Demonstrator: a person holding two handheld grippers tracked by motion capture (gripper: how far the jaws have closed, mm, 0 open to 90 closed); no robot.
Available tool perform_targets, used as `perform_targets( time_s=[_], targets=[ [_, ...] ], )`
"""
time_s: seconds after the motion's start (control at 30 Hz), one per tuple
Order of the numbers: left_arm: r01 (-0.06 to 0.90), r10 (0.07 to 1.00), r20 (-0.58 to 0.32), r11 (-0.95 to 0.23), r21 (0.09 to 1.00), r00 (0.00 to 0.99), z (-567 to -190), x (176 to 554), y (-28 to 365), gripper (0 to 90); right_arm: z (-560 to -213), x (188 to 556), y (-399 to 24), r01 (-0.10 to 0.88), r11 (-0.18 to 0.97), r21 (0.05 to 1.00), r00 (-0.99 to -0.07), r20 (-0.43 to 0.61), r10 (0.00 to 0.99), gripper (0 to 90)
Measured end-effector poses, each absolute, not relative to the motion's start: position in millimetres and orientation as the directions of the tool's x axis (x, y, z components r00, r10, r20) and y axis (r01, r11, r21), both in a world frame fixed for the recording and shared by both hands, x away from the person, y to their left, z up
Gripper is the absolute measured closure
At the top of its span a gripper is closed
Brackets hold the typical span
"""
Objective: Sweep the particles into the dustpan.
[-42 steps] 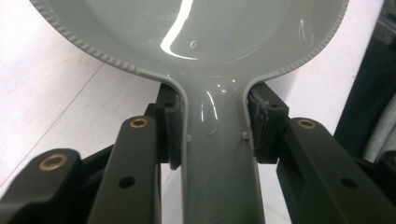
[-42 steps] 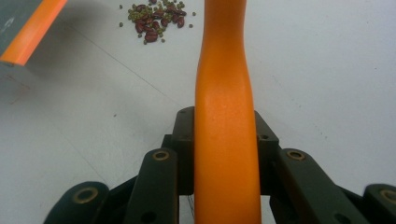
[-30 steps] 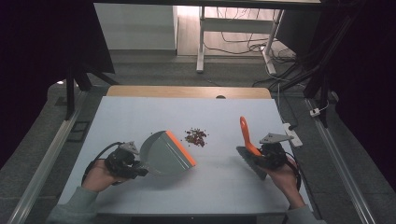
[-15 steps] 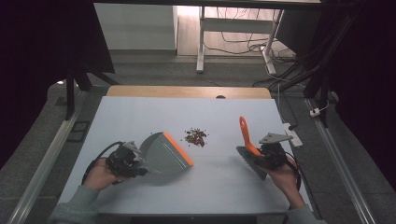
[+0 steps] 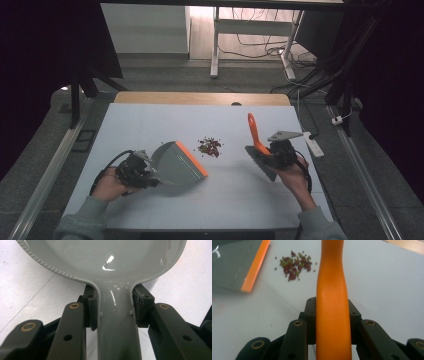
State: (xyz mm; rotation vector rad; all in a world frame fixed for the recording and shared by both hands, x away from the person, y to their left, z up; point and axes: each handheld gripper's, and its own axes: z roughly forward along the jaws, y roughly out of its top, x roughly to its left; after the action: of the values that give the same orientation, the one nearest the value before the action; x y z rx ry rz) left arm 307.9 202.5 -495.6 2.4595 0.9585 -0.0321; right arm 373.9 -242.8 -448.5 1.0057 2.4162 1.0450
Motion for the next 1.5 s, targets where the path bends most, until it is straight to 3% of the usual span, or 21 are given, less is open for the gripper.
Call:
perform_targets(
  time_s=[0.3, 0.63, 1.5],
  targets=[
    [0.645, 0.624, -0.212, -0.632, 0.431, 0.753, -499.3, 315.3, 204.9, 61.4, -441.4, 429.4, -191.4, 0.485, 0.507, 0.712, -0.701, -0.029, 0.712, 70.8],
    [0.653, 0.629, -0.22, -0.623, 0.432, 0.746, -499.8, 315.6, 207.3, 61.5, -441.0, 467.0, -156.4, 0.491, 0.518, 0.7, -0.691, -0.048, 0.721, 70.8],
    [0.643, 0.611, -0.227, -0.641, 0.419, 0.758, -502.8, 321.3, 200.8, 61.6, -484.0, 506.9, -101.7, 0.498, 0.626, 0.6, -0.728, -0.102, 0.678, 71.0]
  ],
)
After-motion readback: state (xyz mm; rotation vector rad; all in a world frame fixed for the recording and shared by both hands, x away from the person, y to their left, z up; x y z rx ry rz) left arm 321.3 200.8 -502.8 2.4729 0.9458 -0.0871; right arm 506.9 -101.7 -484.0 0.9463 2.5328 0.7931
